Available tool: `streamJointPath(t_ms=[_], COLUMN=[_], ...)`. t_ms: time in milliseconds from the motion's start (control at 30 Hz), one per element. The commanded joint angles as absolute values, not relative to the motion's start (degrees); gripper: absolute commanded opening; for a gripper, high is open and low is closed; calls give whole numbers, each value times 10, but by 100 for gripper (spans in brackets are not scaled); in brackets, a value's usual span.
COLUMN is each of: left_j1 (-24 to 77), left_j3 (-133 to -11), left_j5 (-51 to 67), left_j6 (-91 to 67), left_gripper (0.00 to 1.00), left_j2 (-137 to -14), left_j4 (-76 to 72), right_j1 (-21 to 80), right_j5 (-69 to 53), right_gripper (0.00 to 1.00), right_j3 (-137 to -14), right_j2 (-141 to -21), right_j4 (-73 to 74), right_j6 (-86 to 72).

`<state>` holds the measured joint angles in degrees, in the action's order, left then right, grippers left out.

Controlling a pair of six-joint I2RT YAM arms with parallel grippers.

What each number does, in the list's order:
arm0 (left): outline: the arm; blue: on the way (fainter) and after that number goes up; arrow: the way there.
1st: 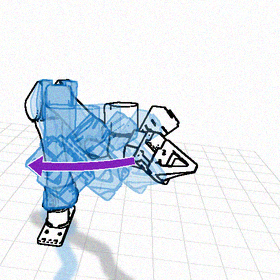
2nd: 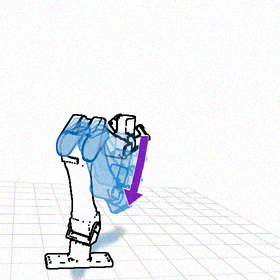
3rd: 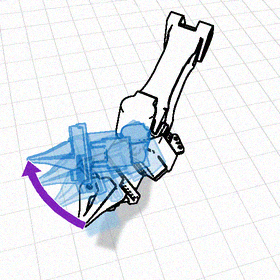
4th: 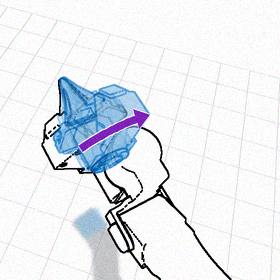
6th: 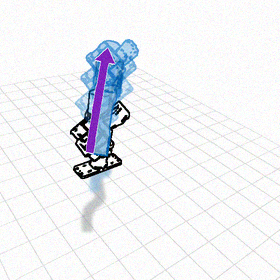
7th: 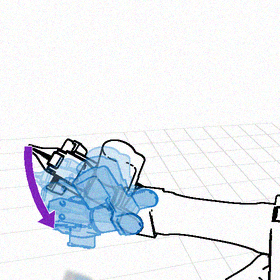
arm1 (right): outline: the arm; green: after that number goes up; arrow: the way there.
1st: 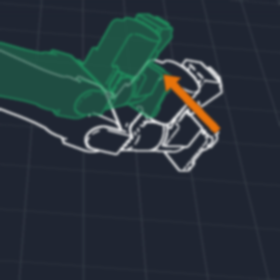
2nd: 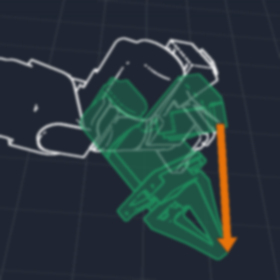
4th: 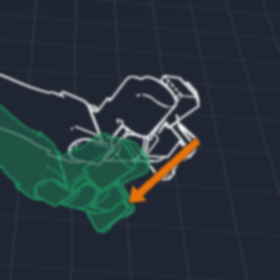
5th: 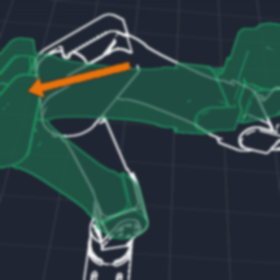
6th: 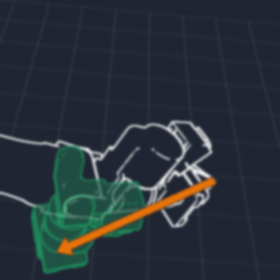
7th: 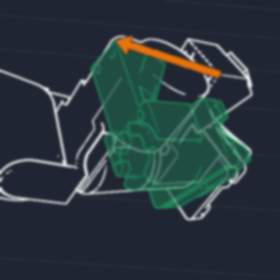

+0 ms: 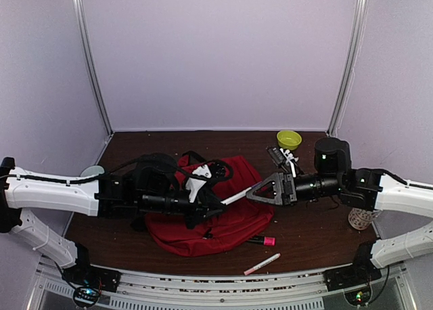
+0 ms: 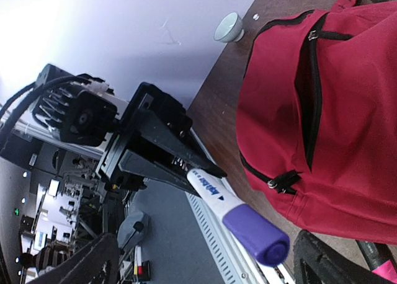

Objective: Pack the student bag
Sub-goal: Pass from the right arm to the left

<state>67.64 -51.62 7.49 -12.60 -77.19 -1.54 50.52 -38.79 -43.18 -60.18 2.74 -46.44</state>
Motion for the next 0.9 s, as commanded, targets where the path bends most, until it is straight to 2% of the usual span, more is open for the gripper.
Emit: streamJointPath(t_ms=[0,300,467,867], left_j1=[672,661,661,661], left_j3=[-514,-529,-467,-500], left_j5=[36,-80,-114,-154], left_j6=[-150,-260,-335,-392], left_gripper=[0,0,0,0], left_j2=[-759,-763,-722,-727], left_j4=[-8,165,193,297], right_j1=[495,466,461,461], right_j5=[-346,-283,-283,-280], right_gripper=[100,100,100,100], right_j3=[-452,-440,-439,-414], right_j2=[-597,-578,-596,-574], right_j4=[73,124,115,95], right_j6=[-439,-428,-433,-447])
